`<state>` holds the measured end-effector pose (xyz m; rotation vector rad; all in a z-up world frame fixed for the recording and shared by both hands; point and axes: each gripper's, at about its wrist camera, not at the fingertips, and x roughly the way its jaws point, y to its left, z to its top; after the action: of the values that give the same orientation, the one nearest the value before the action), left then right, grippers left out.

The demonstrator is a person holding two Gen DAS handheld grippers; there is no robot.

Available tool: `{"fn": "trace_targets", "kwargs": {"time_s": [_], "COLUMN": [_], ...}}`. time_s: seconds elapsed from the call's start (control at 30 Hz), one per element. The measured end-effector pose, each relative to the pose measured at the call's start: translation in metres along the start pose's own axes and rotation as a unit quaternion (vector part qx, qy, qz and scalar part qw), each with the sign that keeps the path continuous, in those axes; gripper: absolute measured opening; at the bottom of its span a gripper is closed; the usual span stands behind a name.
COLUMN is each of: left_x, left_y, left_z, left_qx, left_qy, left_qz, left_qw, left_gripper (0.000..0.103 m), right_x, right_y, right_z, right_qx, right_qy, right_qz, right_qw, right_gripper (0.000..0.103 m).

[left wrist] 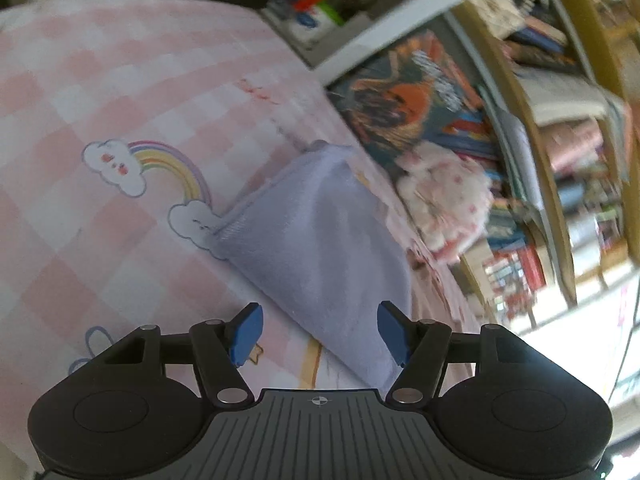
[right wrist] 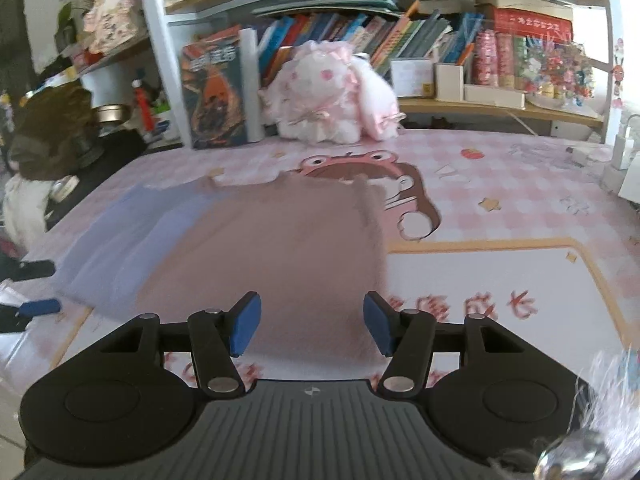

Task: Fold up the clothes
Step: 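Grasp the lavender side edge with the left gripper while the right gripper grasps the pink side edge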

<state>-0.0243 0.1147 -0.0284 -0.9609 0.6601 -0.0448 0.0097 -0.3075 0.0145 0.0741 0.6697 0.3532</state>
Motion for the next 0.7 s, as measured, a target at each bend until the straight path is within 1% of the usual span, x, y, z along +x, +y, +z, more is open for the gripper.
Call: {"fn": "trace_targets", "kwargs": {"time_s": [0.1, 0.13, 0.2, 0.23, 0.27, 0.3, 0.33, 0.37, 0.4, 0.43, 0.47, 0.53, 0.6, 0.67, 0.7], "left_x": [0.002, 0.002, 0.003, 0.004, 0.006, 0.007, 0.009, 0.01, 0.011, 0.012, 0.012, 0.003, -0.003, -0.01, -0.009], "left_y": [0.002, 0.002, 0.003, 0.003, 0.003, 0.004, 0.005, 0.007, 0.008, 0.009, 0.007, -0.007, -0.021, -0.033, -0.032], "left_z": [0.003, 0.005, 0.008, 0.01, 0.011, 0.013, 0.015, 0.017, 0.019, 0.021, 0.025, 0.029, 0.034, 0.04, 0.044], "left_qx": [-0.017, -0.021, -0.032, -0.035, -0.037, -0.039, -0.04, -0.04, -0.041, -0.042, -0.031, 0.014, 0.061, 0.107, 0.112], "left_qy": [-0.016, -0.022, -0.028, -0.031, -0.033, -0.036, -0.039, -0.042, -0.045, -0.048, -0.055, -0.077, -0.091, -0.103, -0.102], "left_qz": [0.011, 0.014, 0.017, 0.021, 0.029, 0.036, 0.039, 0.04, 0.041, 0.042, 0.04, 0.034, 0.027, 0.021, 0.023], "left_qw": [0.9997, 0.9994, 0.9989, 0.9987, 0.9983, 0.9979, 0.9977, 0.9975, 0.9973, 0.9971, 0.9972, 0.9964, 0.9936, 0.9887, 0.9882], "left_gripper": [0.063, 0.061, 0.06, 0.054, 0.045, 0.039, 0.029, 0.021, 0.017, 0.011, 0.009, 0.008, 0.008, 0.009, 0.009], "right_x": [0.012, 0.017, 0.026, 0.03, 0.035, 0.04, 0.043, 0.046, 0.047, 0.047, 0.048, 0.048, 0.048, 0.048, 0.048], "right_y": [-0.009, -0.012, -0.016, -0.018, -0.02, -0.023, -0.024, -0.025, -0.025, -0.023, -0.022, -0.017, -0.01, -0.001, 0.004], "right_z": [0.007, 0.009, 0.012, 0.012, 0.012, 0.012, 0.011, 0.01, 0.009, 0.008, 0.007, 0.006, 0.004, 0.003, 0.002], "right_qx": [0.016, 0.02, 0.027, 0.032, 0.037, 0.042, 0.05, 0.059, 0.066, 0.068, 0.071, 0.075, 0.073, 0.07, 0.065], "right_qy": [0.006, 0.011, 0.021, 0.028, 0.034, 0.04, 0.046, 0.049, 0.051, 0.051, 0.052, 0.053, 0.055, 0.058, 0.058], "right_qz": [-0.006, -0.008, -0.01, -0.008, -0.006, -0.004, 0.001, 0.007, 0.012, 0.016, 0.02, 0.028, 0.039, 0.051, 0.056], "right_qw": [1.0, 1.0, 0.999, 0.999, 0.999, 0.998, 0.998, 0.997, 0.996, 0.996, 0.996, 0.995, 0.995, 0.995, 0.995], "right_gripper": [0.054, 0.053, 0.053, 0.052, 0.052, 0.051, 0.046, 0.044, 0.041, 0.039, 0.039, 0.036, 0.035, 0.035, 0.035]}}
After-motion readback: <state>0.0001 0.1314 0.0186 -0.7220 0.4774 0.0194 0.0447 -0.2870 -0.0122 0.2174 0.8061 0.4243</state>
